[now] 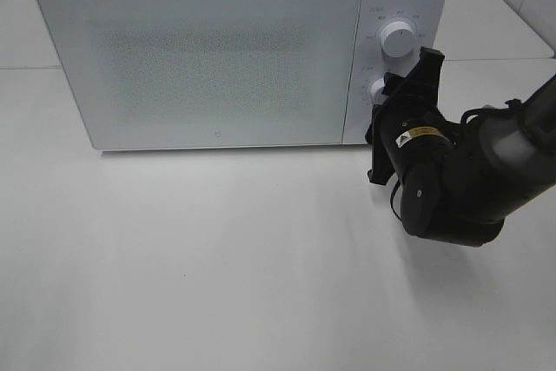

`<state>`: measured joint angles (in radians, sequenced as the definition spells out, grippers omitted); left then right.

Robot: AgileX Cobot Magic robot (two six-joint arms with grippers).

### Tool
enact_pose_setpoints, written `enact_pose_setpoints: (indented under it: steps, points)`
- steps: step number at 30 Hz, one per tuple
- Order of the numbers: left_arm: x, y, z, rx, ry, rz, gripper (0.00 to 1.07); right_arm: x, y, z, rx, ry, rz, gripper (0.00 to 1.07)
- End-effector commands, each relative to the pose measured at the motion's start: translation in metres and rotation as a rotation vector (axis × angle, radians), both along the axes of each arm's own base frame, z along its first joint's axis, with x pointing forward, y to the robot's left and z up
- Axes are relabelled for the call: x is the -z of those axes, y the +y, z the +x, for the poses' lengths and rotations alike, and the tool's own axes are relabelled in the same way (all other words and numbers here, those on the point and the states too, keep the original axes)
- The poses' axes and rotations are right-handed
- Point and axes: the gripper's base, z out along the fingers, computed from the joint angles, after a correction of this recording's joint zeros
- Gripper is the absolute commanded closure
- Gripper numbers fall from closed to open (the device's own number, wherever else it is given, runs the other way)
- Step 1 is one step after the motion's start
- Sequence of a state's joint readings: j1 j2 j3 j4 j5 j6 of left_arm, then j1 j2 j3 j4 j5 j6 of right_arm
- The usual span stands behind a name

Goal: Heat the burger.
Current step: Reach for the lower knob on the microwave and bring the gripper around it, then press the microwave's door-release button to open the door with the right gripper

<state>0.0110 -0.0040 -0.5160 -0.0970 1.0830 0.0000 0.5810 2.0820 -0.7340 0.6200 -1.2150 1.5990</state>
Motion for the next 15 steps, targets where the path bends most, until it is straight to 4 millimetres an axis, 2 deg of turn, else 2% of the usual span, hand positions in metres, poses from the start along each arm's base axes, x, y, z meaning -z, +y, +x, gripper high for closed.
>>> enact_pose_setpoints:
  steps: [1, 2, 3, 4, 5, 6, 7, 15]
  points:
    - [-0.001, 0.0, -0.001, -0.005, -0.03, 0.0, 0.06, -0.03, 0.018, 0.005, -0.146, -0.278, -0.01, 0.88]
    - [-0.001, 0.0, -0.001, -0.005, -0.03, 0.0, 0.06, -0.03, 0.018, 0.005, -0.136, -0.276, -0.014, 0.83]
    - [-0.001, 0.0, -0.001, -0.005, -0.03, 0.0, 0.06, -0.03, 0.018, 0.005, -0.136, -0.276, -0.014, 0.83]
    - [-0.001, 0.0, -0.001, -0.005, -0.03, 0.0, 0.06, -0.029, 0.016, 0.005, -0.112, -0.272, -0.013, 0.75]
    - [-0.001, 0.0, -0.001, -0.005, -0.03, 0.0, 0.06, -0.029, 0.015, 0.005, -0.101, -0.271, -0.017, 0.7]
    - [-0.001, 0.0, -0.001, -0.005, -0.03, 0.0, 0.06, -0.029, 0.015, 0.005, -0.101, -0.271, -0.017, 0.7]
    - [-0.001, 0.0, -0.001, -0.005, -0.03, 0.0, 0.06, -0.029, 0.014, 0.006, -0.086, -0.268, -0.027, 0.63]
    - [-0.001, 0.0, -0.001, -0.005, -0.03, 0.0, 0.06, -0.028, 0.008, 0.006, -0.037, -0.26, -0.115, 0.42]
